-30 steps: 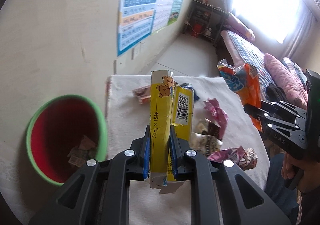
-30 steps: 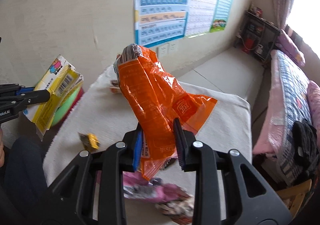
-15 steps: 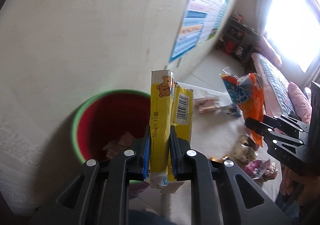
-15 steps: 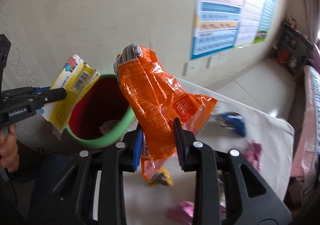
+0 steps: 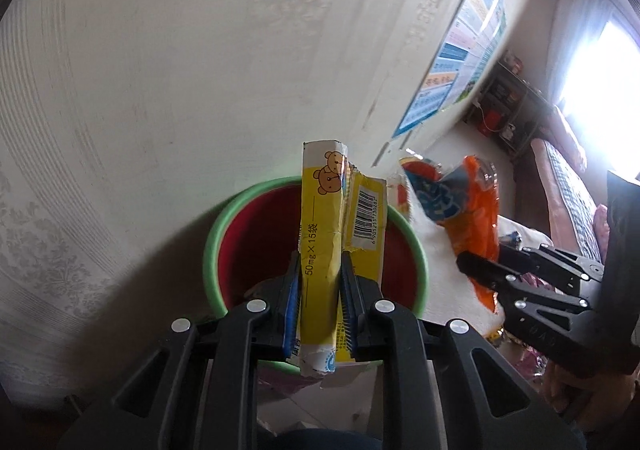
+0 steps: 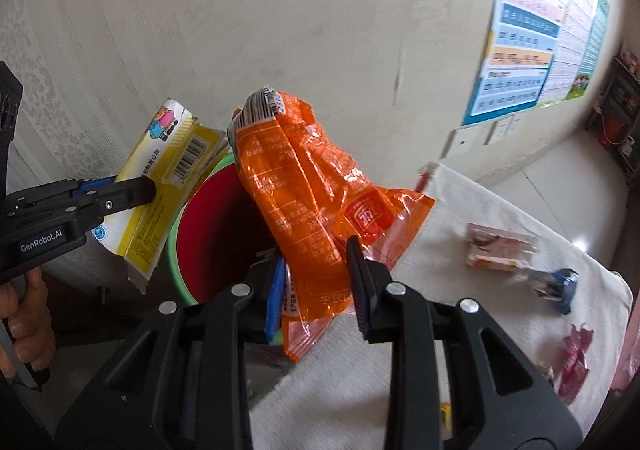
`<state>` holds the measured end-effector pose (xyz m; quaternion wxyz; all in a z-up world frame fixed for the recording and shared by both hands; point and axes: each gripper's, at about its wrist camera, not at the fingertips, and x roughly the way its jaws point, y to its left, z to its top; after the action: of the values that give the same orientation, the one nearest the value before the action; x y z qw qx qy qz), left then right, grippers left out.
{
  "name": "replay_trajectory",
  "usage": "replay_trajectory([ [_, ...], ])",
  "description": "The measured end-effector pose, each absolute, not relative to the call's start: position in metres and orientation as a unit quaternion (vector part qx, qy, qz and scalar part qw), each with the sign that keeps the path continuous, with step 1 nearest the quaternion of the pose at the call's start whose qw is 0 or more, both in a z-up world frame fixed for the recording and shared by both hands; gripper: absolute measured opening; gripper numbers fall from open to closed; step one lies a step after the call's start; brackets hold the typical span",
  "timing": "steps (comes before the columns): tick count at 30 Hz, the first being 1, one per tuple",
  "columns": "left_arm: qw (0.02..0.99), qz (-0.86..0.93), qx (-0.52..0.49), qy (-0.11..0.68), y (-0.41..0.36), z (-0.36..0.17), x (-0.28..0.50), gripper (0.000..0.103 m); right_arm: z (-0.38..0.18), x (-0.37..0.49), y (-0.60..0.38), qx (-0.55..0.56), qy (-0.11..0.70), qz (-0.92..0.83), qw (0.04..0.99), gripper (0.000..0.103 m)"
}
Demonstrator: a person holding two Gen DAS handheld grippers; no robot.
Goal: Collect trash
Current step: 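Carry the yellow box and orange bag over the red bin and release both, then move both tools back over the table toward the remaining trash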
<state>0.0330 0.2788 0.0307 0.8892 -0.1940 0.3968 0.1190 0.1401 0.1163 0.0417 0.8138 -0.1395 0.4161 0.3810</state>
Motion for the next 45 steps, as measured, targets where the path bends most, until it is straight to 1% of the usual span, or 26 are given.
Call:
replay_trajectory([
  [7,0.883,0.123,-0.21,0.402,0.291,0.017,0.041,0.018,0.031,0.144,0.141,-0.139,0.425,0.388,0.806,0.029],
  [14,0.881,0.123,-0.217,0.402,0.299,0.01,0.045,0.017,0.023,0.152,0.152,-0.139,0.431,0.384,0.804,0.029],
  [15,0.882,0.123,-0.216,0.4,0.3,0.011,0.046,0.015,0.022,0.153,0.154,-0.137,0.433,0.383,0.804,0.03],
  [16,0.883,0.123,-0.216,0.398,0.3,0.012,0.043,0.018,0.021,0.154,0.154,-0.136,0.435,0.383,0.804,0.033],
  [17,0.884,0.122,-0.217,0.396,0.3,0.014,0.044,0.024,0.019,0.155,0.155,-0.137,0.44,0.381,0.801,0.052],
  [18,0.885,0.124,-0.22,0.391,0.301,0.016,0.043,0.044,0.018,0.154,0.154,-0.138,0.444,0.379,0.8,0.074],
  [19,0.887,0.126,-0.224,0.383,0.301,0.018,0.041,0.058,0.018,0.152,0.152,-0.136,0.443,0.38,0.801,0.077],
  [21,0.889,0.13,-0.23,0.375,0.302,0.021,0.039,0.065,0.018,0.15,0.15,-0.142,0.439,0.38,0.801,0.078],
  [23,0.888,0.137,-0.231,0.374,0.303,0.022,0.035,0.075,0.017,0.147,0.146,-0.143,0.44,0.381,0.801,0.085],
  [24,0.886,0.145,-0.231,0.374,0.303,0.022,0.034,0.086,0.017,0.146,0.144,-0.143,0.438,0.379,0.803,0.092],
  [25,0.885,0.154,-0.231,0.374,0.302,0.022,0.031,0.093,0.018,0.145,0.141,-0.144,0.436,0.376,0.805,0.095],
  [26,0.884,0.16,-0.231,0.374,0.301,0.022,0.029,0.095,0.02,0.144,0.138,-0.146,0.431,0.373,0.808,0.098],
  [35,0.884,0.145,-0.213,0.39,0.266,0.025,0.022,0.095,0.027,0.129,0.082,-0.16,0.42,0.347,0.823,0.098],
  [45,0.891,0.063,-0.167,0.418,0.168,0.028,0.046,0.095,0.045,0.125,-0.016,-0.127,0.419,0.295,0.849,0.098],
])
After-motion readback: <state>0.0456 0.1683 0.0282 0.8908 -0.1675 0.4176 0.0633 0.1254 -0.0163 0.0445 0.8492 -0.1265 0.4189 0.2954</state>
